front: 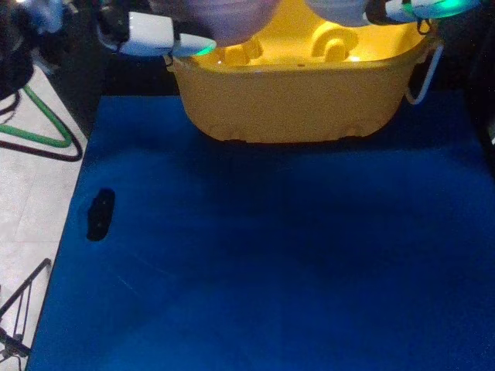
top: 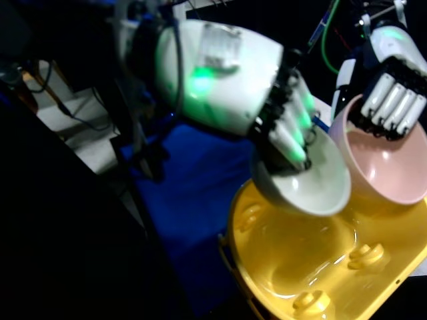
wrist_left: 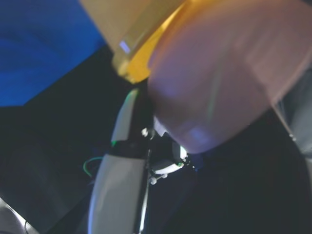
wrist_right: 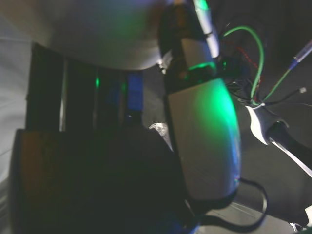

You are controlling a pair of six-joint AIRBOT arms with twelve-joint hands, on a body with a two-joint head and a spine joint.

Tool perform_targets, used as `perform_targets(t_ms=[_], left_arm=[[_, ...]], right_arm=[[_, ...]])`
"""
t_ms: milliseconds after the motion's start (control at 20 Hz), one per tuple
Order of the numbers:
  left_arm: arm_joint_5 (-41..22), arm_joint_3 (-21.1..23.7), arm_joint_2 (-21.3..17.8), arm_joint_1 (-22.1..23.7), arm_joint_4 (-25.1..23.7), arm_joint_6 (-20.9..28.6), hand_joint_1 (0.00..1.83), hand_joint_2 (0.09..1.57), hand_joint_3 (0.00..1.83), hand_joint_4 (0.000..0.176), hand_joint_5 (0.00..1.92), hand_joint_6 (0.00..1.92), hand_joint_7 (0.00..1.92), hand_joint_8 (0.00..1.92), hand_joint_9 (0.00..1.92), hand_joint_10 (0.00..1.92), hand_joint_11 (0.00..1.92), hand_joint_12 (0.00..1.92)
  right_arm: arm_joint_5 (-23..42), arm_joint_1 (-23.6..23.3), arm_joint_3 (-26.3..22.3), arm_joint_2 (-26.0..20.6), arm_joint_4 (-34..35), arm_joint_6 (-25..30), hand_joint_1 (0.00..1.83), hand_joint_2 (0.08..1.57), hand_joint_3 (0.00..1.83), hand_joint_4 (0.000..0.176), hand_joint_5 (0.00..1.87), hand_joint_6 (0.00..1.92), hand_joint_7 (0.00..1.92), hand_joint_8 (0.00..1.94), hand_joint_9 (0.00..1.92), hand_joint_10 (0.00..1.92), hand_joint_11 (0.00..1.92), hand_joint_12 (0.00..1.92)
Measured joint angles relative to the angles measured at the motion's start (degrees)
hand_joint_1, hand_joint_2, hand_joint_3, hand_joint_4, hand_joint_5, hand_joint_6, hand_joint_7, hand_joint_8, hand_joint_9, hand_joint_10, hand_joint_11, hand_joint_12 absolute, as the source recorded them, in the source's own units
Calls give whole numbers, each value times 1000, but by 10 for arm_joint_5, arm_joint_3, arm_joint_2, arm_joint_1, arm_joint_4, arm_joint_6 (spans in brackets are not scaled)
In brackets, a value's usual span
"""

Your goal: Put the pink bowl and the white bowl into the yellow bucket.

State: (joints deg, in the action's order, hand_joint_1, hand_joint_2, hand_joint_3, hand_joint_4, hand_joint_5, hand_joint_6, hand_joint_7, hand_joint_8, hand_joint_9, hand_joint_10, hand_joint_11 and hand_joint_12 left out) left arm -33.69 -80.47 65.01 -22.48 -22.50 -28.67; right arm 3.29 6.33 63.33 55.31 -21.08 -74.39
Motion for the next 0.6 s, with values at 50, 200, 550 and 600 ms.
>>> perform_targets(t_ms=[50, 200, 550, 600], left_arm=[[5, -7, 8, 0, 0, 3, 1357, 1196, 1, 0, 727, 1166, 858, 1252, 772, 1514, 644, 1722], [16, -26, 28, 3, -2, 6, 1353, 1199, 0, 0, 737, 1259, 837, 1203, 769, 1507, 603, 1706], [37, -76, 74, 8, 1, 18, 1356, 1186, 1, 0, 773, 1222, 837, 1163, 797, 1475, 576, 1635], [40, -85, 82, 9, 1, 31, 1354, 1191, 1, 0, 769, 1249, 819, 1172, 792, 1479, 594, 1635]], right_arm=[[-3, 0, 4, 4, 0, 0, 1497, 1116, 0, 0, 879, 1179, 869, 1071, 969, 1070, 778, 1519], [-7, 0, 28, 23, 0, 0, 1496, 1127, 2, 0, 867, 1199, 844, 1116, 931, 1140, 750, 1542], [-26, -1, 58, 43, 0, -1, 1498, 1137, 0, 0, 840, 1137, 836, 1166, 912, 1176, 862, 1489], [-30, -1, 64, 48, 0, -1, 1501, 1129, 0, 0, 849, 1049, 861, 1140, 953, 1162, 906, 1459]])
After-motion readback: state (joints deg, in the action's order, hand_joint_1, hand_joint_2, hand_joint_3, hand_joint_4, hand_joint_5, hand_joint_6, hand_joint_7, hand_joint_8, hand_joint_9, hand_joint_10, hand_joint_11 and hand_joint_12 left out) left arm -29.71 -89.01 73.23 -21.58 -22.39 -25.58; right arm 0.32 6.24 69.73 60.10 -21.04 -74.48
